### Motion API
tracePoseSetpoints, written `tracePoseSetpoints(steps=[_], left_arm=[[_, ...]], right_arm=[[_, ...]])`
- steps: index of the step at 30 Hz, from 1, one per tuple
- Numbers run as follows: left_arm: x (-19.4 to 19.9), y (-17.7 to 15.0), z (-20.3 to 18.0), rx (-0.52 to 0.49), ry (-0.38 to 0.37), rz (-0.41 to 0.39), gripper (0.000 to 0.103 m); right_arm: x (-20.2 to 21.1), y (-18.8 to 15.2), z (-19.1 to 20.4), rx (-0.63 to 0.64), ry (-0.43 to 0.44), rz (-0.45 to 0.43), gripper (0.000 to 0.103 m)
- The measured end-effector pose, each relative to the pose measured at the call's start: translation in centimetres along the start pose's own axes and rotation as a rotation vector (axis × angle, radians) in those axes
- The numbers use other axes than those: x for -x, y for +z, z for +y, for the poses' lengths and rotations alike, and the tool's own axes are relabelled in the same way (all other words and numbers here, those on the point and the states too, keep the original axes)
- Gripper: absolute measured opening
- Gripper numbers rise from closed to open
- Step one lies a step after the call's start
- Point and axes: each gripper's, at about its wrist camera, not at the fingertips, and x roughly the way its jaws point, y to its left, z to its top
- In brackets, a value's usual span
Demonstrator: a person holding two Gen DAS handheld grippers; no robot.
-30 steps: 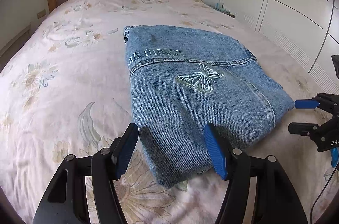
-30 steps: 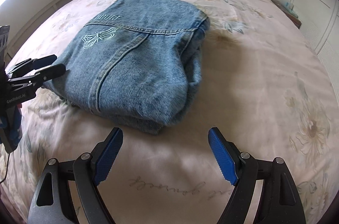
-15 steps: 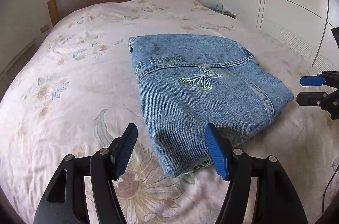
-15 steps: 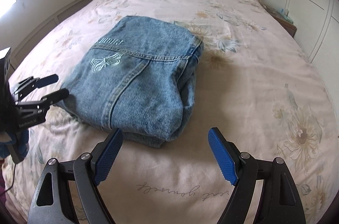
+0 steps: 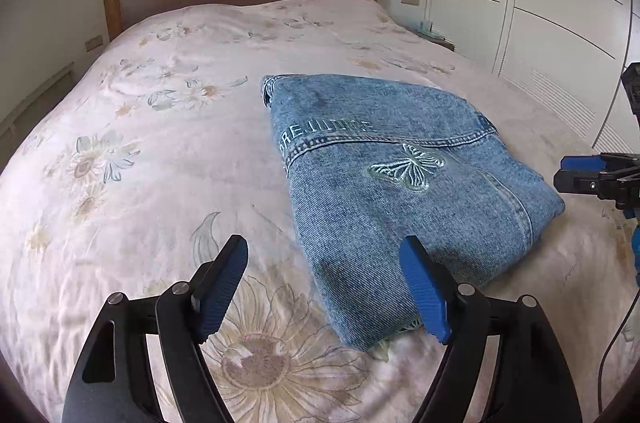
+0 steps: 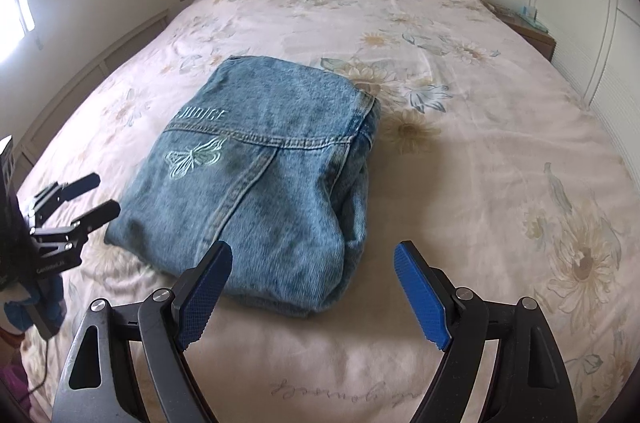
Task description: Fold large clothes
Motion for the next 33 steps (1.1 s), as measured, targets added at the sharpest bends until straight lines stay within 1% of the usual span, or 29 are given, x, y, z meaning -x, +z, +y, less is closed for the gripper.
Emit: tracePoseSetpoints(steps=[7, 10, 13, 17, 22, 23, 25, 27, 29, 30, 31, 32, 33], left_arm=[[-1.5, 0.6, 0.7, 0.015, 0.001, 0.011, 0.074], [-2.2, 0.6, 1.1, 0.04, -0.014, 0.02, 0.082], [-3.2, 0.7, 1.8, 0.09, -0.046, 0.036, 0.085], [-4.7, 0.9, 3.1, 0.177, -0.123, 0.074, 0.089], [-6.6, 1.3, 4.1, 0.258, -0.256, 0.135, 0.089], [-7.0, 1.3, 4.1, 0.274, -0.29, 0.149, 0.089], [-8.3, 1.4, 4.3, 0.32, -0.391, 0.198, 0.089], [-9.7, 1.7, 4.4, 0.362, -0.467, 0.235, 0.09], [-10.4, 2.0, 4.5, 0.387, -0.528, 0.246, 0.084], [-10.5, 2.0, 4.7, 0.398, -0.549, 0.243, 0.082], [-10.5, 2.0, 4.9, 0.403, -0.567, 0.239, 0.076], [-10.3, 2.1, 5.0, 0.405, -0.581, 0.232, 0.067], [-10.1, 2.1, 5.2, 0.402, -0.594, 0.223, 0.063]], right_arm=[[-2.9, 0.5, -0.6, -0.049, 0.052, 0.051, 0.085], [-4.0, 0.3, -1.0, -0.071, 0.077, 0.075, 0.089], [-5.0, 0.1, -1.5, -0.102, 0.105, 0.094, 0.092], [-6.2, 0.0, -2.2, -0.136, 0.147, 0.126, 0.092], [-7.6, 0.1, -2.6, -0.154, 0.19, 0.165, 0.092], [-7.8, 0.1, -2.6, -0.161, 0.204, 0.169, 0.092], [-8.5, 0.1, -2.9, -0.194, 0.248, 0.179, 0.092], [-9.2, 0.0, -3.2, -0.228, 0.288, 0.188, 0.091], [-9.7, 0.0, -3.8, -0.272, 0.326, 0.187, 0.088], [-10.0, 0.0, -4.2, -0.304, 0.352, 0.183, 0.084], [-10.1, -0.1, -4.5, -0.327, 0.377, 0.18, 0.073], [-10.4, -0.1, -4.8, -0.356, 0.417, 0.178, 0.064], [-10.9, -0.2, -4.9, -0.39, 0.449, 0.182, 0.058]])
